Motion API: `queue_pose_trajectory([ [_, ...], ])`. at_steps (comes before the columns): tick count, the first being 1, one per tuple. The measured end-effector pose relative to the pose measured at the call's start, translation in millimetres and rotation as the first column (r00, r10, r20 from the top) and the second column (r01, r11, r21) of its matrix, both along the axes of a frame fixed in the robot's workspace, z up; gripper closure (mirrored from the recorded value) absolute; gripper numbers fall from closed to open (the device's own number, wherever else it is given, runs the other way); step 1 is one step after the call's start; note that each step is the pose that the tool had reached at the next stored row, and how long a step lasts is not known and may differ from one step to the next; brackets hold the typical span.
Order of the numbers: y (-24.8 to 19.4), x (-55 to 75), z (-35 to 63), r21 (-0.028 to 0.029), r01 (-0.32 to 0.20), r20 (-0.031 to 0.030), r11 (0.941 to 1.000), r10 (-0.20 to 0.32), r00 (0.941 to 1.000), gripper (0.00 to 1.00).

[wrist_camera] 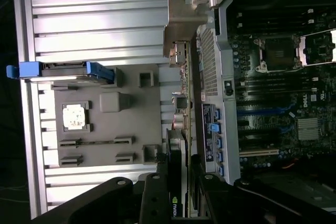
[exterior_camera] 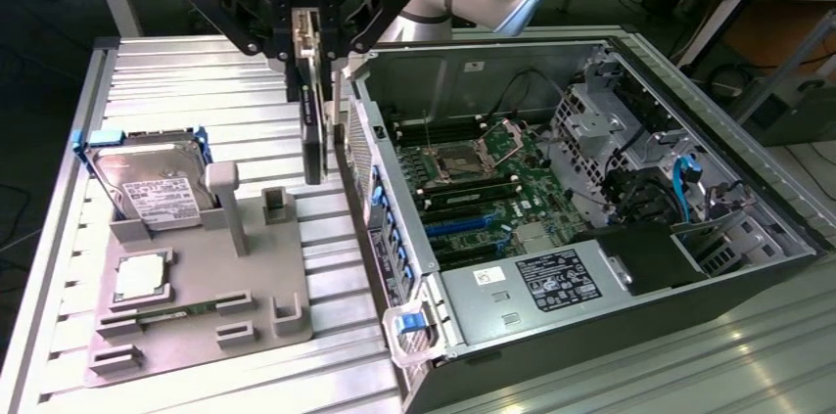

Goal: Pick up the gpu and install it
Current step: 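Pick up the gpu and move the gpu toward the slot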

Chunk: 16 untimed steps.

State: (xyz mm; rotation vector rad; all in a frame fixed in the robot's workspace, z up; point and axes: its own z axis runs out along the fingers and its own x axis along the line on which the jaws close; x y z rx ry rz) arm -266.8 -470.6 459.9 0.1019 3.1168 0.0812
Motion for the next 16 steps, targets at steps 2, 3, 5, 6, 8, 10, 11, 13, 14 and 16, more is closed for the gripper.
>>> queue_pose_trajectory([
  [2,0.0,2.5,0.0,-0.0005,0.000,-0.0001,1.0000,0.000,1.0000,0.73],
  [3,0.0,3.3,0.0,-0.0006,0.000,0.0000,1.0000,0.000,1.0000,0.73],
  [5,0.0,5.5,0.1,-0.0009,0.000,-0.0001,1.0000,0.000,1.0000,0.73],
  [6,0.0,6.2,0.1,-0.0011,0.000,-0.0001,1.0000,0.000,1.0000,0.73],
  [8,0.0,7.8,0.1,-0.0014,0.000,-0.0001,1.0000,0.000,1.0000,0.73],
  [10,0.0,9.2,0.0,-0.0017,0.000,-0.0001,1.0000,0.000,1.0000,0.73],
  [11,0.0,10.2,0.1,-0.0019,0.000,-0.0001,1.0000,0.000,1.0000,0.73],
  [13,0.0,12.4,0.0,-0.0022,0.000,-0.0001,1.0000,0.000,1.0000,0.73],
  [14,0.0,13.0,0.0,-0.0022,0.000,0.0000,1.0000,0.000,1.0000,0.73],
  [16,0.0,14.6,0.1,-0.0026,0.000,-0.0001,1.0000,0.000,1.0000,0.73],
])
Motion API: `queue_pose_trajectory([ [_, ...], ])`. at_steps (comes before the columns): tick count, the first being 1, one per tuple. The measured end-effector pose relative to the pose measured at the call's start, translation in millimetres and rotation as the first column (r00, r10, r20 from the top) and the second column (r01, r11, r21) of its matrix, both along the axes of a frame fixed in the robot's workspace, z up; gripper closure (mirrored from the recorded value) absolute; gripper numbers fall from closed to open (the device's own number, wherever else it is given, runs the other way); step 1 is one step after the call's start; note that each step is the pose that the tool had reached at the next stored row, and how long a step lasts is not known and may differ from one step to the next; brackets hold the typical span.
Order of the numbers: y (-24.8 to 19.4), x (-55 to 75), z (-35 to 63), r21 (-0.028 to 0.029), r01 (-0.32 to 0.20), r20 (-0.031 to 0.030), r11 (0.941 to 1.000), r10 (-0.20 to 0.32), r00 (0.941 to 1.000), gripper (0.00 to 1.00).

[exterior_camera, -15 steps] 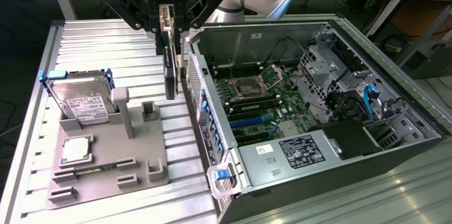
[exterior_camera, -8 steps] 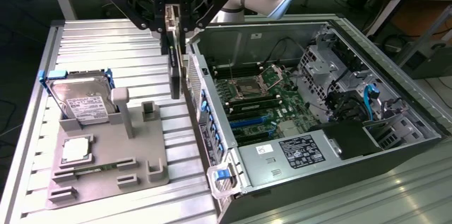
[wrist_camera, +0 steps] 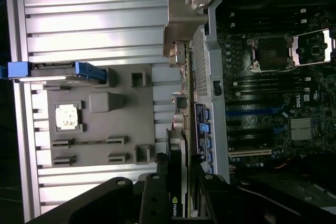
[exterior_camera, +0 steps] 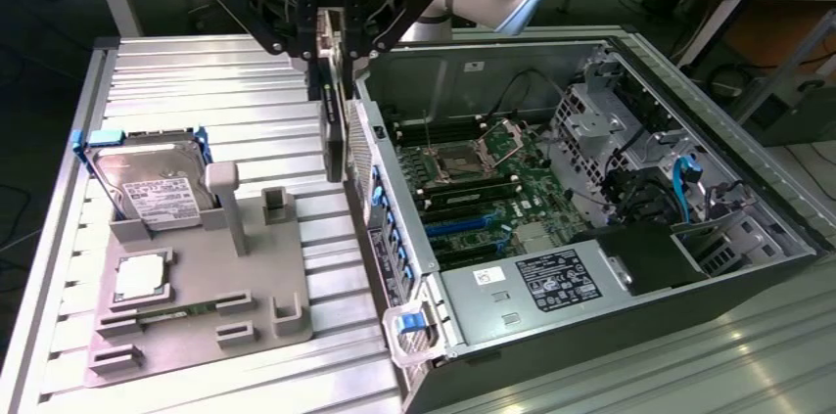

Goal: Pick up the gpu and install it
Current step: 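Pick up the gpu and move the gpu toward the slot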

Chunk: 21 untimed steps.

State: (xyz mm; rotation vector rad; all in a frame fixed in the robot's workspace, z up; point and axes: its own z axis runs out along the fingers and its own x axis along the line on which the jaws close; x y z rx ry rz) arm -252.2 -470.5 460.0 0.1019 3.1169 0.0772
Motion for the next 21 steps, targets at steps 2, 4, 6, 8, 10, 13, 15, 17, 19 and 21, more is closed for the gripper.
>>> queue_pose_trajectory([
  [2,0.0,1.8,0.0,-0.0002,0.000,0.0000,1.0000,0.000,1.0000,0.73],
  [4,0.0,3.1,0.0,-0.0004,0.000,0.0000,1.0000,0.000,1.0000,0.73],
  [6,0.0,4.0,0.0,-0.0005,0.000,0.0000,1.0000,0.000,1.0000,0.73],
  [8,0.0,5.1,0.0,-0.0007,0.000,0.0000,1.0000,0.000,1.0000,0.73],
  [10,0.0,6.1,0.0,-0.0010,0.000,0.0000,1.0000,0.000,1.0000,0.73],
  [13,0.0,7.9,0.0,-0.0012,0.000,0.0001,1.0000,0.000,1.0000,0.73],
  [15,0.0,9.2,0.0,-0.0014,0.000,0.0000,1.0000,0.000,1.0000,0.73],
  [17,0.0,10.4,0.0,-0.0015,0.000,0.0000,1.0000,0.000,1.0000,0.73],
  [19,0.0,11.8,0.0,-0.0016,0.000,0.0000,1.0000,0.000,1.0000,0.73],
  [21,0.0,12.9,0.0,-0.0016,0.000,0.0000,1.0000,0.000,1.0000,0.73],
])
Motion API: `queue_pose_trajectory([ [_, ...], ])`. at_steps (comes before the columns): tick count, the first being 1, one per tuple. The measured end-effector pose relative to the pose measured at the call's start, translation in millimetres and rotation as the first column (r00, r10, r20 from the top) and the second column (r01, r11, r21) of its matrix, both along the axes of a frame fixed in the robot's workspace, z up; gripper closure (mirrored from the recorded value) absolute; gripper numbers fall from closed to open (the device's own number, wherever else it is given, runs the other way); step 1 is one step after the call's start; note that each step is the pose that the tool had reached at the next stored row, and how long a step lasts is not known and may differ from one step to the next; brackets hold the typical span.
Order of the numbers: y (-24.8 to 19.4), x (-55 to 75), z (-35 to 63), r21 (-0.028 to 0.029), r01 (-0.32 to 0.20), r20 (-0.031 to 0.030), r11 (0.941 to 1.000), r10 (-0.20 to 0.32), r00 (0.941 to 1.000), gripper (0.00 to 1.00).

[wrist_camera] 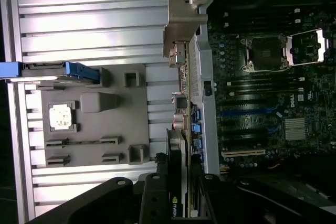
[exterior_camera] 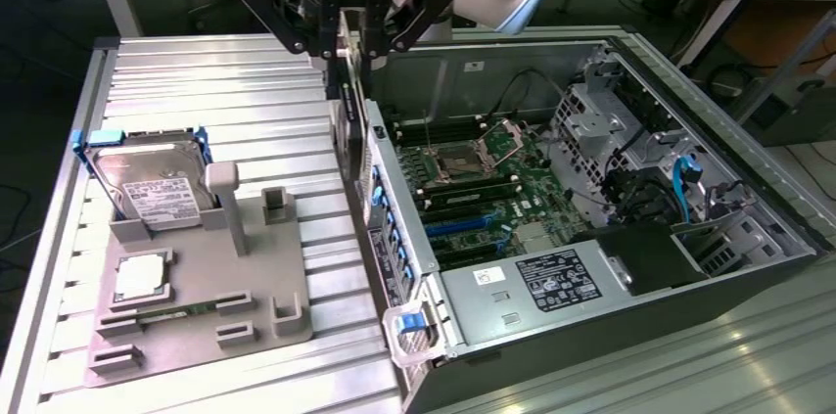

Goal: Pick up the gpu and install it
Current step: 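Pick up the gpu and move the gpu toward the slot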

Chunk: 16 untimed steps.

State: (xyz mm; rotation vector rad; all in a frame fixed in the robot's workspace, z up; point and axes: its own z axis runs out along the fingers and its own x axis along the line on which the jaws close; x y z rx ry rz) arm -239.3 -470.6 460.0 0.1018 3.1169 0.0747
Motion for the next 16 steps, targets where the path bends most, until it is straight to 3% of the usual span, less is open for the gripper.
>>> queue_pose_trajectory([
  [16,0.0,6.6,0.0,-0.0007,0.000,0.0000,1.0000,0.000,1.0000,0.73],
])
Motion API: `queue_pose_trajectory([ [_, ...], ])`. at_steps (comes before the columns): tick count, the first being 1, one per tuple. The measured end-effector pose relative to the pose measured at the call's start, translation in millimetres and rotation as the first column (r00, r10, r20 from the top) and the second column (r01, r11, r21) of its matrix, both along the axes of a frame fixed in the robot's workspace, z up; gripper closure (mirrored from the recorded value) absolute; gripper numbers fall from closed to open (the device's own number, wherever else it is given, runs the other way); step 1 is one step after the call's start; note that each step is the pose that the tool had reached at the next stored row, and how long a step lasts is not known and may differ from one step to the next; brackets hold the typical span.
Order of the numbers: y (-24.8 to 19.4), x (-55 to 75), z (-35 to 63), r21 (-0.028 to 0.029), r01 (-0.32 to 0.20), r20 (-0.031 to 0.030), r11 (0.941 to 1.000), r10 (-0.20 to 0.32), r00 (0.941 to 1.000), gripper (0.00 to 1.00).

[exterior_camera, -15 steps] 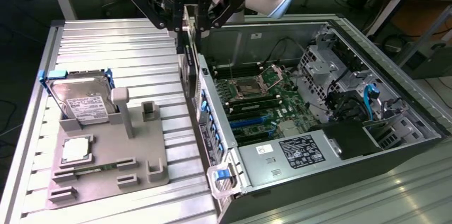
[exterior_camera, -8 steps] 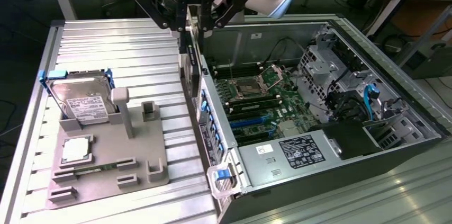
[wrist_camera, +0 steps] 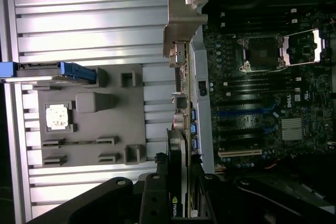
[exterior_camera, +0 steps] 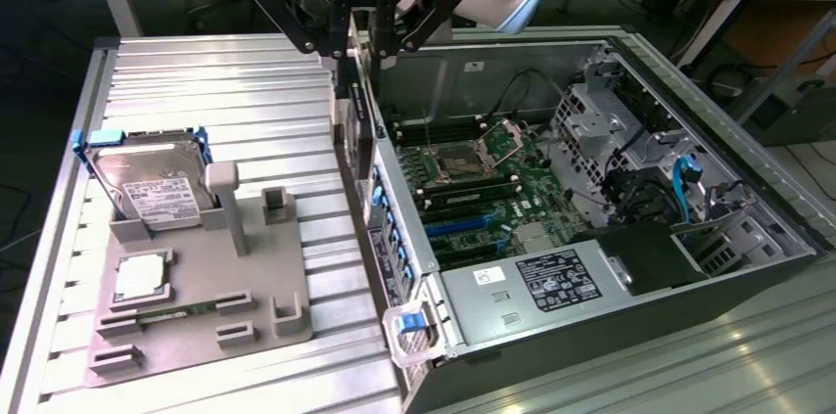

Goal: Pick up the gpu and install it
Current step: 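Pick up the gpu and move the gpu toward the slot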

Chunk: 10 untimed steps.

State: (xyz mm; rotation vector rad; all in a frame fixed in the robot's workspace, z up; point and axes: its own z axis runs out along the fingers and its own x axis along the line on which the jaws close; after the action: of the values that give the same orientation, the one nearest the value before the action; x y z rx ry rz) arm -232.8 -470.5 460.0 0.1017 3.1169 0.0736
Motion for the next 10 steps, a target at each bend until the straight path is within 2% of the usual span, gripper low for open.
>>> queue_pose_trajectory([
  [8,0.0,7.4,0.0,-0.0001,0.000,0.0000,1.0000,0.000,1.0000,0.73],
  [10,0.0,13.7,0.0,-0.0001,0.000,0.0000,1.0000,0.000,1.0000,0.73],
])
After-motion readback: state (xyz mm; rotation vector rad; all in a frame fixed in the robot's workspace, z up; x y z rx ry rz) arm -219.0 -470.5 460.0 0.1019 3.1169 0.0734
